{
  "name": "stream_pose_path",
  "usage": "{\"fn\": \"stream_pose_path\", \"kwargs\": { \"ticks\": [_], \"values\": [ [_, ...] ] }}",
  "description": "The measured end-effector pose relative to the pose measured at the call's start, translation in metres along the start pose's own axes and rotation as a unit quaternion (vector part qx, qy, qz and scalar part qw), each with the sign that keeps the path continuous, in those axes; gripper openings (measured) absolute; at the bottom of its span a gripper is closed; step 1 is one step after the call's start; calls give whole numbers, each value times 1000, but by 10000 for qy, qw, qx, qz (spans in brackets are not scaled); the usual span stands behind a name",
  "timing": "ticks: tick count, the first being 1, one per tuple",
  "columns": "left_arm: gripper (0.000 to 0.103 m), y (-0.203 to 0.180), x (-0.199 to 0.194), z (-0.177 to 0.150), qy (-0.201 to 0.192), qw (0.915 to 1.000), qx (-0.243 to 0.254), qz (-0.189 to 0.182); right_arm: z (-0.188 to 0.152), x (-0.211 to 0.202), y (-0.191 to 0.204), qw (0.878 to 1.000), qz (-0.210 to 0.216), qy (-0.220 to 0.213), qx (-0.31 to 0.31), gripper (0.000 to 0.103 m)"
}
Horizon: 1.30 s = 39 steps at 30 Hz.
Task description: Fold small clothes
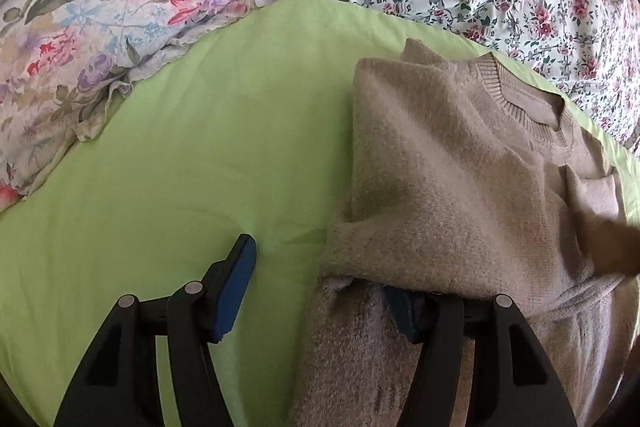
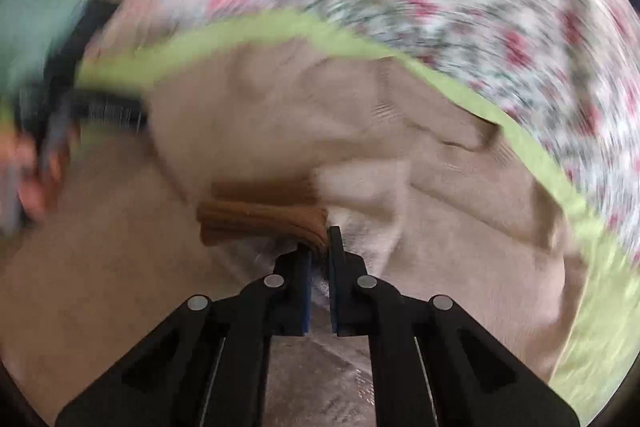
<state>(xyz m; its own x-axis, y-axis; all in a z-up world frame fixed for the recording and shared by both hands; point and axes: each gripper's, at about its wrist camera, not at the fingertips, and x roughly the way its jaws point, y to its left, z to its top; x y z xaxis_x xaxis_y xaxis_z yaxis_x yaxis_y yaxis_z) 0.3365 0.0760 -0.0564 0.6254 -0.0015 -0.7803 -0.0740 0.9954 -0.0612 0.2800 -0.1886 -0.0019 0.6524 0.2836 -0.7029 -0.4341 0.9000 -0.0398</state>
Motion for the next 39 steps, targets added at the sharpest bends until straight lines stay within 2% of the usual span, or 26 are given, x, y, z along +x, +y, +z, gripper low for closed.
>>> {"fn": "stream_pose_path", "kwargs": {
  "ticks": [2, 4, 5, 6, 10, 12, 15, 16, 17, 18, 19, 20, 21, 23, 25, 26, 27, 28, 30, 31, 32, 33, 34, 36, 37, 39],
  "values": [
    [60, 1, -4, -1, -91, 9999, -22, 85, -3, -25, -41, 9939, -129, -248, 1069, 6],
    [60, 2, -6, -4, -87, 9999, -51, 68, -16, -38, -75, 9797, -142, -331, 1972, 6],
    [61, 1, -5, -5, -77, 9999, -43, 78, -31, -41, -98, 9653, -232, -217, 2593, 6],
    [61, 0, -5, -7, -65, 9999, 0, 104, -40, -40, -107, 9581, -264, -104, 2851, 6],
    [61, -3, -5, -9, -120, 9996, 94, 247, -69, -21, -112, 9455, -238, 559, 3200, 11],
    [61, 1, -6, -9, -118, 9997, 2, 220, -75, -23, -105, 9428, -416, 702, 3233, 23],
    [61, 10, -8, -11, -145, 9996, -227, 85, -72, -56, -92, 9412, -841, 253, 3262, 31],
    [61, 11, -9, -12, -154, 9995, -273, 61, -66, -64, -88, 9426, -925, 117, 3207, 32],
    [61, 12, -10, -14, -166, 9993, -316, 56, -56, -73, -80, 9480, -899, -119, 3052, 38],
    [61, 11, -10, -16, -183, 9992, -350, 72, -45, -75, -75, 9540, -739, -249, 2894, 50],
    [61, 10, -10, -18, -206, 9991, -360, 103, -30, -73, -68, 9609, -438, -329, 2714, 57],
    [61, 10, -11, -18, -235, 9989, -379, 116, -12, -63, -62, 9651, 79, -354, 2593, 70],
    [61, 11, -12, -19, -269, 9987, -424, 94, 3, -53, -57, 9655, 491, -351, 2534, 75],
    [61, 15, -14, -21, -332, 9980, -541, 15, 41, -20, -45, 9637, 1279, -280, 2325, 76],
    [61, 20, -14, -22, -365, 9972, -644, -108, 81, 23, -25, 9696, 1567, -39, 1878, 77],
    [61, 22, -14, -23, -363, 9967, -704, -178, 104, 54, -16, 9665, 1860, 143, 1762, 78],
    [61, 24, -13, -23, -352, 9962, -763, -239, 113, 70, -12, 9613, 2084, 270, 1785, 79],
    [61, 26, -12, -25, -335, 9954, -835, -318, 126, 98, -9, 9526, 2330, 513, 1886, 79],
    [61, 30, -11, -25, -330, 9943, -916, -437, 140, 135, -2, 9550, 2132, 903, 1852, 80],
    [61, 31, -11, -25, -355, 9936, -949, -494, 143, 155, 5, 9515, 2198, 1240, 1761, 80],
    [61, 32, -10, -26, -370, 9932, -970, -525, 143, 180, 16, 9346, 2580, 1701, 1764, 80],
    [61, 32, -10, -26, -381, 9929, -989, -545, 141, 200, 28, 9118, 3066, 2015, 1847, 81],
    [61, 33, -10, -27, -409, 9923, -1020, -575, 142, 209, 36, 9031, 3265, 2104, 1834, 82],
    [61, 34, -9, -28, -446, 9911, -1077, -636, 150, 221, 52, 9027, 3414, 1992, 1699, 88],
    [61, 36, -10, -28, -475, 9903, -1121, -671, 157, 227, 55, 8921, 3742, 1750, 1831, 89],
    [61, 38, -10, -29, -511, 9889, -1179, -752, 164, 233, 47, 8746, 4083, 1345, 2244, 90]
  ]
}}
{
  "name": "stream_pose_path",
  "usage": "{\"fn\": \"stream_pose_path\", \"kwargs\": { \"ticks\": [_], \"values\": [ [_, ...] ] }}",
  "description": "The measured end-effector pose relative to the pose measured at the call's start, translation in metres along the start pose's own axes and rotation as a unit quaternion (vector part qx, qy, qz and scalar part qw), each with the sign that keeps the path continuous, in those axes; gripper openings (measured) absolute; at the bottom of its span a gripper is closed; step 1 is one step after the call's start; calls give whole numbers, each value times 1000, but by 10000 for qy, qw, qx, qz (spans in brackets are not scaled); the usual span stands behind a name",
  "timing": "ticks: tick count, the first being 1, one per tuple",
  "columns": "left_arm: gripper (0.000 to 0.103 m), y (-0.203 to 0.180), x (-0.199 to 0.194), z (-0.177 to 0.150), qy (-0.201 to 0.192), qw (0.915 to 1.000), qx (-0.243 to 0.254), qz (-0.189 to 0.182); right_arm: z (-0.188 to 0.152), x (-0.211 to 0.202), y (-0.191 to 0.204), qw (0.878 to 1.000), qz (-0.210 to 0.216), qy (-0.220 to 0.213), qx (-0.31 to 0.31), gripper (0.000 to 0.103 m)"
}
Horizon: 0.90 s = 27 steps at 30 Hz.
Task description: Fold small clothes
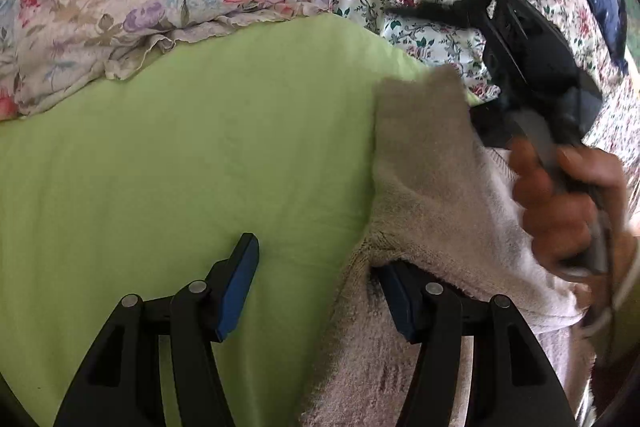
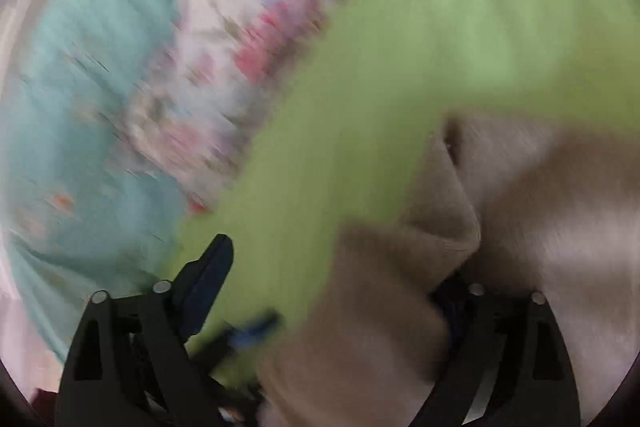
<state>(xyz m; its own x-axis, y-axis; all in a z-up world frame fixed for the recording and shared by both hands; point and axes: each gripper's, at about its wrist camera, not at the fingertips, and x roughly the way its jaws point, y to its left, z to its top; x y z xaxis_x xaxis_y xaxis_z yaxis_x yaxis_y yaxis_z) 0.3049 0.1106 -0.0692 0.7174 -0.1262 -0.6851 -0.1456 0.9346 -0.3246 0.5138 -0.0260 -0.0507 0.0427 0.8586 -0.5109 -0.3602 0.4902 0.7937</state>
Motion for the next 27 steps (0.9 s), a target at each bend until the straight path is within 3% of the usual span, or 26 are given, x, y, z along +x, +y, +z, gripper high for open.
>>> {"fn": "stream_pose_path", "kwargs": {
  "ticks": [2, 4, 5, 8, 11, 16, 18, 22, 27],
  "values": [
    [61, 1, -1, 0, -12, 10000, -38, -57, 8, -12, -9, 9945, 699, -735, 267, 89],
    [61, 3, -4, -1, 14, 9999, -52, -97, 8, -24, -13, 9884, 727, -1222, 531, 89],
    [61, 3, -6, -2, 21, 9999, -63, -100, 5, -32, -13, 9875, 501, -1385, 568, 89],
    [61, 4, -11, -6, 188, 9998, 27, 5, -11, -56, -4, 9884, -225, -1443, 424, 89],
    [59, 5, -23, -12, 156, 9996, 119, 224, -36, -99, 5, 9852, -585, -1608, 73, 89],
    [60, -8, -38, 2, 55, 9997, 227, -85, -52, -125, -5, 9870, -838, -1373, 26, 89],
    [62, -21, -33, 14, 12, 9990, 391, -218, -67, -135, -3, 9861, -721, -1494, 51, 89],
    [63, -55, -3, 32, 52, 9960, 884, -128, -113, -162, 0, 9821, -680, -1754, 70, 89],
    [65, -68, 56, 45, 404, 9866, 1304, 899, -178, -207, -17, 9690, -1348, -2030, 412, 88]
  ]
}}
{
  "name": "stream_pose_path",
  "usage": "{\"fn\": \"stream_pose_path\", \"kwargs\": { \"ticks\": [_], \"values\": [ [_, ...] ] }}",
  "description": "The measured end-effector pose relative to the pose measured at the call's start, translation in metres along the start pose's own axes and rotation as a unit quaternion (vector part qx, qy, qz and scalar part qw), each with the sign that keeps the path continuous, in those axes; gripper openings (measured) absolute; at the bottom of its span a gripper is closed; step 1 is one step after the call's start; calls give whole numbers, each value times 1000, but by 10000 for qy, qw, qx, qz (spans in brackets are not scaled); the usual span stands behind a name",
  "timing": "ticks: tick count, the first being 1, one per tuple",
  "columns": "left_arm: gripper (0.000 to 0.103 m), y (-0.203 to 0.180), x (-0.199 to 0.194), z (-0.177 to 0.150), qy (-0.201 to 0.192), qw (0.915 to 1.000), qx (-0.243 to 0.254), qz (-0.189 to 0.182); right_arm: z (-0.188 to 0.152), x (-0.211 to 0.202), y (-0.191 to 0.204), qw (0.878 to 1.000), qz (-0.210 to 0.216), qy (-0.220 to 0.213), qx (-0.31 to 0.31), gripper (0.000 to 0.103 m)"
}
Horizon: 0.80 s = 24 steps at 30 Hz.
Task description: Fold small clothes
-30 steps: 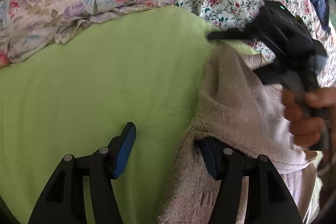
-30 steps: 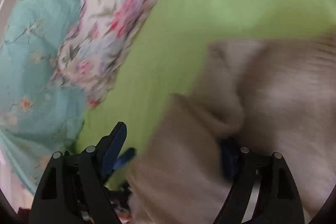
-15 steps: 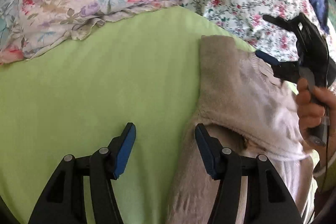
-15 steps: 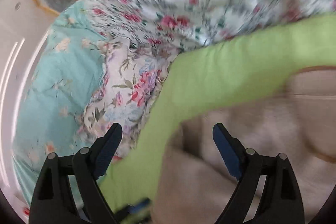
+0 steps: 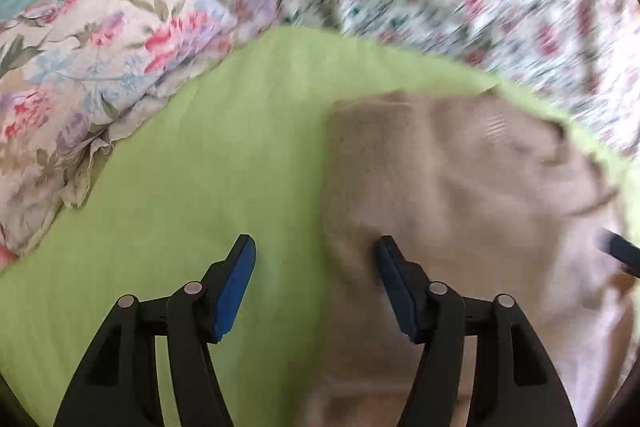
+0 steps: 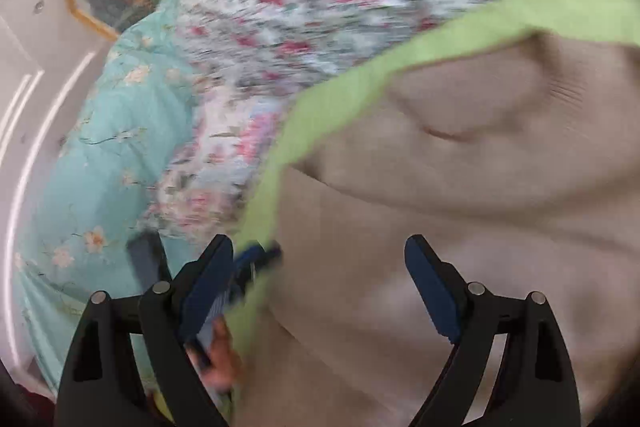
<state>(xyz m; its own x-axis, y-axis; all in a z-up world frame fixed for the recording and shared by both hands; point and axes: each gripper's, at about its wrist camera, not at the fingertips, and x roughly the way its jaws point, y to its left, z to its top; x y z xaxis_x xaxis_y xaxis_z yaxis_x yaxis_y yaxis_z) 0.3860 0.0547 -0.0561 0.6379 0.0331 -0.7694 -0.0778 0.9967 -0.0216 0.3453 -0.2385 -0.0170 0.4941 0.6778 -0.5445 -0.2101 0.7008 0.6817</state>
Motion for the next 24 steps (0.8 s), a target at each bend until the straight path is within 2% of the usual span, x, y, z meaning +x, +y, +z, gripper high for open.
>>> {"fn": "stream_pose_path", "kwargs": {
  "ticks": [1, 3, 4, 5, 7, 8, 10, 13, 17, 22, 24],
  "values": [
    [69, 3, 8, 1, 80, 10000, -51, -22, -4, -9, -6, 9999, -160, -52, 38, 88],
    [75, 9, 12, 2, 68, 9998, -152, -82, -18, -44, -33, 9955, -903, -195, 222, 88],
    [76, 9, 12, 3, 69, 9999, -130, -46, -22, -58, -48, 9891, -1403, -259, 353, 88],
    [76, 8, 11, 4, 75, 9999, -103, -5, -26, -74, -63, 9778, -2013, -314, 496, 87],
    [76, 8, 2, 3, 115, 9998, -130, 49, -32, -100, -84, 9586, -2717, -507, 681, 85],
    [75, 9, -5, 0, 138, 9998, -152, 40, -37, -120, -95, 9573, -2666, -718, 861, 75],
    [73, 11, -28, -11, 117, 9997, -185, -93, -50, -154, -101, 9656, -2065, -1041, 1185, 73],
    [73, 15, -66, -36, 86, 9988, -219, -422, -70, -185, -81, 9649, -2164, -1212, 864, 74],
    [74, 19, -111, -85, 204, 9953, -153, -932, -108, -206, -59, 9744, -1870, -1014, 724, 74],
    [74, 25, -158, -161, 576, 9882, 45, -1415, -168, -233, -39, 9788, -1891, -628, 464, 74],
    [74, 25, -169, -183, 728, 9861, 79, -1494, -195, -243, -34, 9789, -1958, -427, 397, 74]
  ]
}}
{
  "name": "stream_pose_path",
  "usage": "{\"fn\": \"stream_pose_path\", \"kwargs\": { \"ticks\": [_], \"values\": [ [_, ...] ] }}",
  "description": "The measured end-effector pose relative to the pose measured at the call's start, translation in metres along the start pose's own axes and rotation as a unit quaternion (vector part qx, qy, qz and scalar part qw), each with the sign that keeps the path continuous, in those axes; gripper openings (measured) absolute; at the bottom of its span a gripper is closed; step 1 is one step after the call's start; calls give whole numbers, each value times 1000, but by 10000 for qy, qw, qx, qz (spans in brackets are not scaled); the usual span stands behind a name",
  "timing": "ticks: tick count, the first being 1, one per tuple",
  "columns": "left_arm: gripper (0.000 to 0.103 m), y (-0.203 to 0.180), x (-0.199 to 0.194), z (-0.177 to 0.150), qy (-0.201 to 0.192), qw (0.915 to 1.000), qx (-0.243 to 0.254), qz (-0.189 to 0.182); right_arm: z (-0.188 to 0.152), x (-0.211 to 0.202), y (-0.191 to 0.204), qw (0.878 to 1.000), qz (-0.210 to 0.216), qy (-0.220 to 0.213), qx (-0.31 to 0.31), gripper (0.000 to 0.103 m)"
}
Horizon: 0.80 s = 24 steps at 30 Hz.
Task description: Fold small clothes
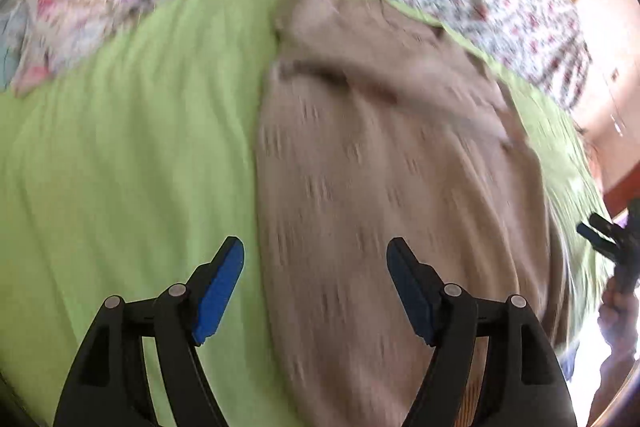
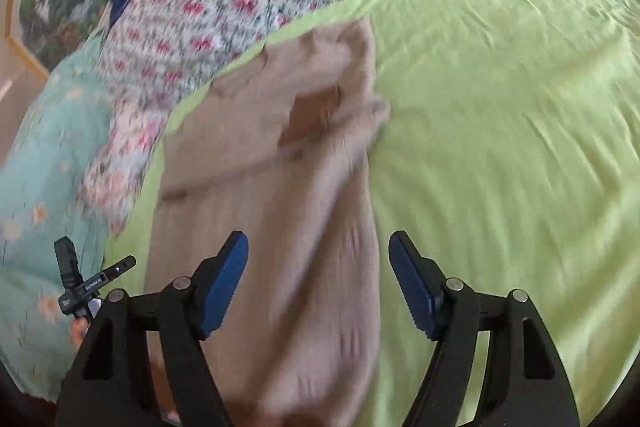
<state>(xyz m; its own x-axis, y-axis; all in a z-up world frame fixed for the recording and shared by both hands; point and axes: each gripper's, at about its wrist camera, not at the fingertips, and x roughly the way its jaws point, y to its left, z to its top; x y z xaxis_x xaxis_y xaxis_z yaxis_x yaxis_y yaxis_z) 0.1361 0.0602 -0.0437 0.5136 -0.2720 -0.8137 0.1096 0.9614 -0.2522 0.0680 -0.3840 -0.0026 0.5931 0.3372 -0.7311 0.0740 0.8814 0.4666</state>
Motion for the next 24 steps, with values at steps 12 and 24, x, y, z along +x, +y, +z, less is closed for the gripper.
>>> {"fn": "stream_pose_path", "kwargs": {
  "ticks": [12, 24],
  "values": [
    [78, -16, -23, -116, 261, 9939, -338, -1017, -76, 14, -4, 9930, 741, 910, -113, 68],
    [10, -11, -33, -114, 216, 9928, -274, -1144, -88, -21, -27, 9936, 925, 485, 428, 8]
  ]
}}
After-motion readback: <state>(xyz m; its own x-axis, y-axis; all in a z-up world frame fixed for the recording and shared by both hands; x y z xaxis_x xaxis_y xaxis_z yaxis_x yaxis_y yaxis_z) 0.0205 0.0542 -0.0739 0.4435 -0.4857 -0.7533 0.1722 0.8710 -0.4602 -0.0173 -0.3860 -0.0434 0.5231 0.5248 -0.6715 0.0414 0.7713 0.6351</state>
